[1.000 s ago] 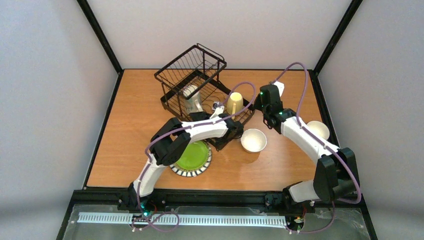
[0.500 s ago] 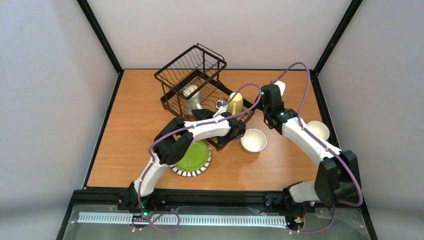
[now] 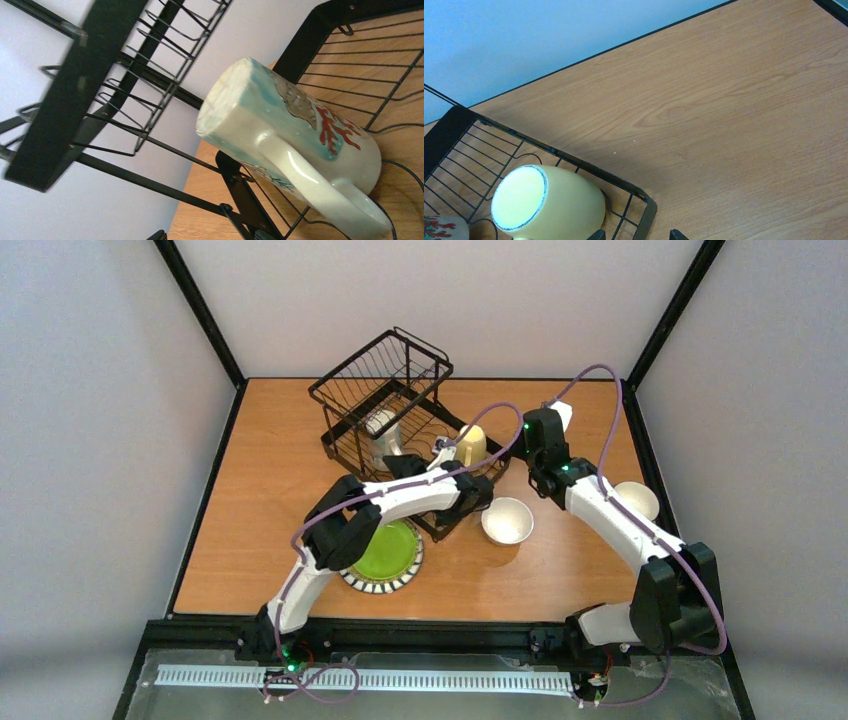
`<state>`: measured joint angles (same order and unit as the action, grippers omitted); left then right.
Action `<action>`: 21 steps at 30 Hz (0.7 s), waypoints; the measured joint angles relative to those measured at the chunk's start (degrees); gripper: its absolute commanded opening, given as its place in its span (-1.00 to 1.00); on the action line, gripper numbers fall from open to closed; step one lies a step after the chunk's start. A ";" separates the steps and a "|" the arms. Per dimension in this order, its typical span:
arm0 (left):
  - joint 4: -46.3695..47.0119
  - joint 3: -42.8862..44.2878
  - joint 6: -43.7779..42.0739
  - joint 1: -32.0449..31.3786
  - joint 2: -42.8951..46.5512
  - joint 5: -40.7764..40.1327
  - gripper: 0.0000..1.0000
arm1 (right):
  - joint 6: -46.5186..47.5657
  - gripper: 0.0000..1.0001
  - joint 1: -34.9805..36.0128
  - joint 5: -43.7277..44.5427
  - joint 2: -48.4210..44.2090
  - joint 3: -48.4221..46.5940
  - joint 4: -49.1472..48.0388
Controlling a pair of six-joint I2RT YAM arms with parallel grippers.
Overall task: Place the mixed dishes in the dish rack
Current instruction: Move the cup from the dish rack.
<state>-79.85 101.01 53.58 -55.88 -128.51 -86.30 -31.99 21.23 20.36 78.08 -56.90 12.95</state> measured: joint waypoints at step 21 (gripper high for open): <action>49.00 -15.10 -46.62 -0.17 29.49 23.89 0.99 | 0.02 0.47 -7.10 -0.20 0.00 -1.64 1.46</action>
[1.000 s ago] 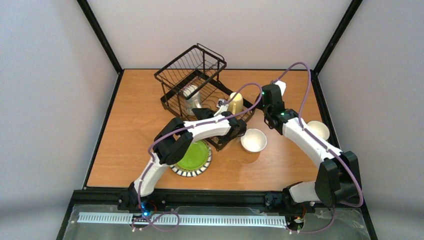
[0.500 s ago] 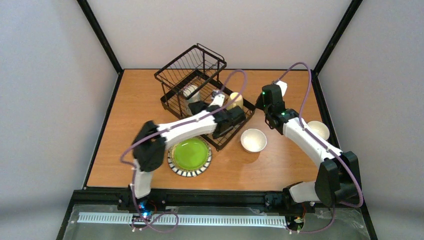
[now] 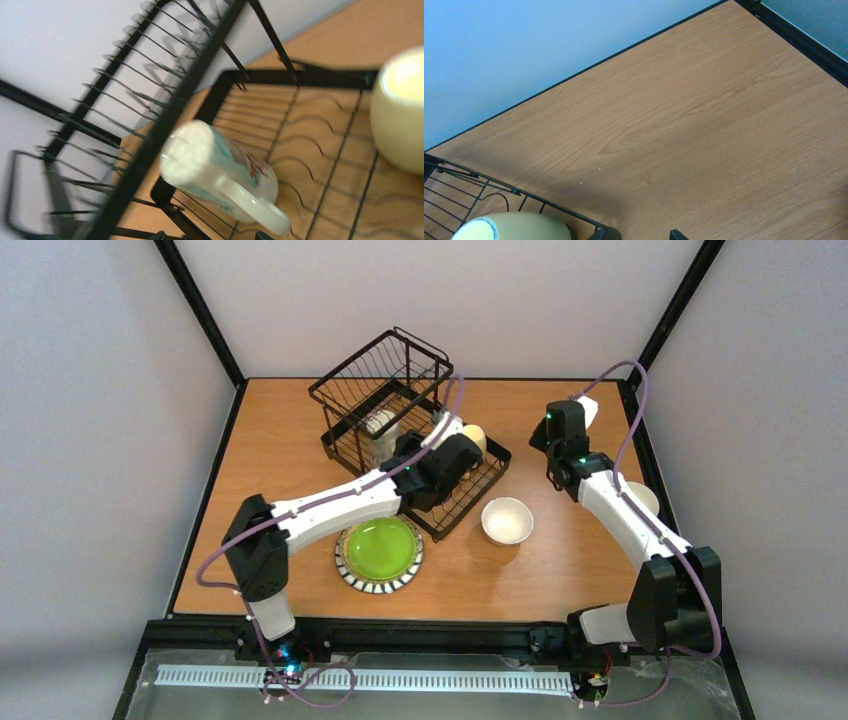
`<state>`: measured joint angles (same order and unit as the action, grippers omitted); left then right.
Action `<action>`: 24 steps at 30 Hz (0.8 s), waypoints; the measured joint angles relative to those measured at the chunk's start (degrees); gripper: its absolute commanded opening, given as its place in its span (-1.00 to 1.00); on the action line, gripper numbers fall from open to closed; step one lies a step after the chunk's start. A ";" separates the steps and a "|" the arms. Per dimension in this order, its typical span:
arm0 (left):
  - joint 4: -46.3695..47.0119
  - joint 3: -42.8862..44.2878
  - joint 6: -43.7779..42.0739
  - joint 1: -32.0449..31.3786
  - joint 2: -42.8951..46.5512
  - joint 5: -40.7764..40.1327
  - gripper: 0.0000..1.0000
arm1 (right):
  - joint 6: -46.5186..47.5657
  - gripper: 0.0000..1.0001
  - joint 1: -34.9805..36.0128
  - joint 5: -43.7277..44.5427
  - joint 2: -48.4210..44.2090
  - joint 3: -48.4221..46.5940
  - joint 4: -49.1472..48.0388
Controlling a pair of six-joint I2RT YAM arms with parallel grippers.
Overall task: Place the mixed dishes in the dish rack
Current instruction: Move the cup from the dish rack.
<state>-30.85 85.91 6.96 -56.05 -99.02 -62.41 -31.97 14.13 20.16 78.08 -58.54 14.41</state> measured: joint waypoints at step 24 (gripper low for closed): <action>8.85 -8.07 -9.55 6.10 -13.73 10.71 0.96 | -0.42 0.46 -1.03 -3.04 0.00 0.57 -0.98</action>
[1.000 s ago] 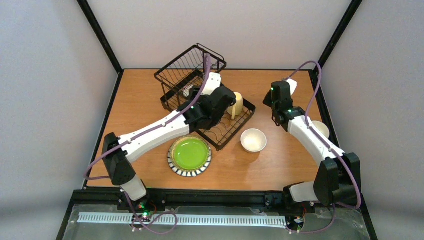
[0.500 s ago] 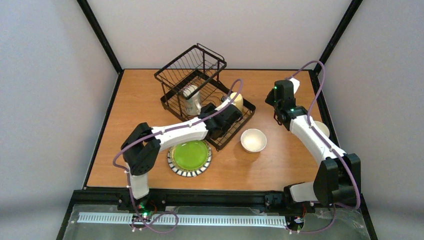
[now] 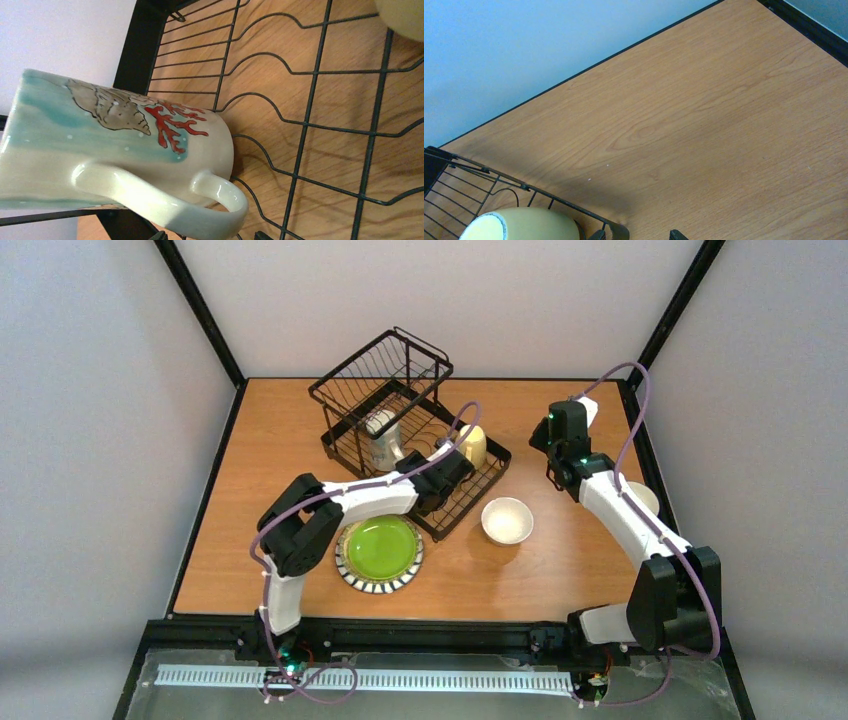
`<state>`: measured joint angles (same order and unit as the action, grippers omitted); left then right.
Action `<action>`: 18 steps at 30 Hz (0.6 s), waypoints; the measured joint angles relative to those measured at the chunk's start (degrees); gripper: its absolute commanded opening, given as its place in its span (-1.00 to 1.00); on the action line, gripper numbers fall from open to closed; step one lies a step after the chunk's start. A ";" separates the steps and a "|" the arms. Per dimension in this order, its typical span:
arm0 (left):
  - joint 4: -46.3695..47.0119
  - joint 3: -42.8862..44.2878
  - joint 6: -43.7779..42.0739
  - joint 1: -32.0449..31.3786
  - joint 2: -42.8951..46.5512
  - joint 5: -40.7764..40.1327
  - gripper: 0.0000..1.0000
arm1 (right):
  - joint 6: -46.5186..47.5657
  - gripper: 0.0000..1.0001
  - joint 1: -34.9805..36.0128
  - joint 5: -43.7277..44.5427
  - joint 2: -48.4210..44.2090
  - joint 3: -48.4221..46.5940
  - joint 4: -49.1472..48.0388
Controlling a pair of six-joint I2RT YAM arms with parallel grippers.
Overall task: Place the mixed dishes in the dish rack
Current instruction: Move the cup from the dish rack.
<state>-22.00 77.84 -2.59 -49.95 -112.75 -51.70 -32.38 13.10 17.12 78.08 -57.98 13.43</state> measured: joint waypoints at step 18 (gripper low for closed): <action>7.50 -1.73 -3.72 1.31 -2.08 -2.27 0.95 | -0.02 0.46 0.00 -0.72 0.02 0.94 -0.85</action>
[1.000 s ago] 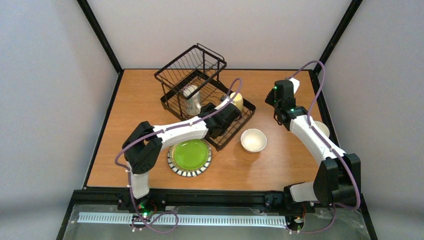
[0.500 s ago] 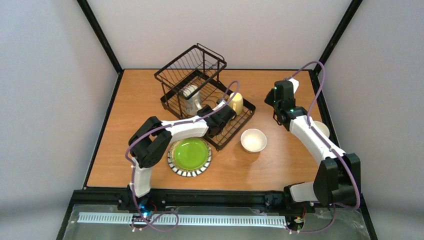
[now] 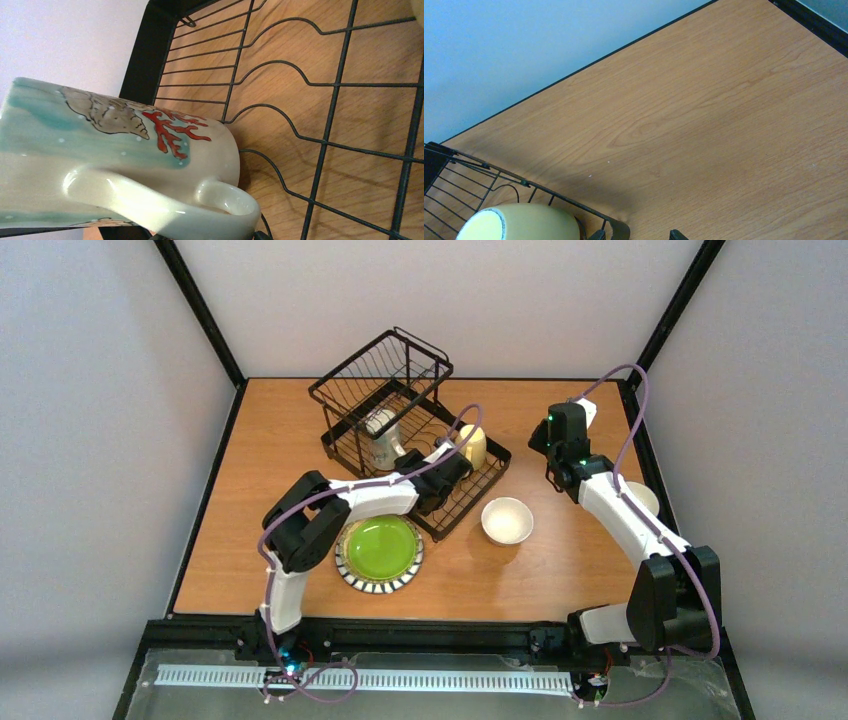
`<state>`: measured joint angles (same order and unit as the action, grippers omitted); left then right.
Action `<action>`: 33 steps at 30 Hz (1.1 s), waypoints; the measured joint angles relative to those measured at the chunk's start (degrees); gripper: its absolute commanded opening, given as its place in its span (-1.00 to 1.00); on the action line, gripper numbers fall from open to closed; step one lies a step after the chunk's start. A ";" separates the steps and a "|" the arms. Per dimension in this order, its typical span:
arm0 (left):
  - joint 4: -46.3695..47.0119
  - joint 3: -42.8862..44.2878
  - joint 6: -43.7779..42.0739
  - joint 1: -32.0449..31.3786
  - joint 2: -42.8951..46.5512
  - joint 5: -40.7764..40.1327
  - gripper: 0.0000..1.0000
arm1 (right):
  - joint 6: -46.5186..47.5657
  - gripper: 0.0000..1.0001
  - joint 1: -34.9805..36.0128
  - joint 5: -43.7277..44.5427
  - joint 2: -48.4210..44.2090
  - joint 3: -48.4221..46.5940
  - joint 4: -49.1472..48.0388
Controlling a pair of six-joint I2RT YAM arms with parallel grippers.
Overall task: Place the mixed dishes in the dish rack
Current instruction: Move the cup from the dish rack.
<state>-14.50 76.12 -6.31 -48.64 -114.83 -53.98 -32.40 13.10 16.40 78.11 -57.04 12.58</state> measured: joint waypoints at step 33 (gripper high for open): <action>-6.03 7.43 0.76 -1.86 0.37 -7.06 0.95 | -0.02 0.46 0.00 -0.81 0.00 0.15 -0.44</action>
<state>-20.53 83.55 -5.54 -50.50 -114.45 -61.04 -32.42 13.10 15.59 78.11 -56.88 12.14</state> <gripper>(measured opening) 0.974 0.731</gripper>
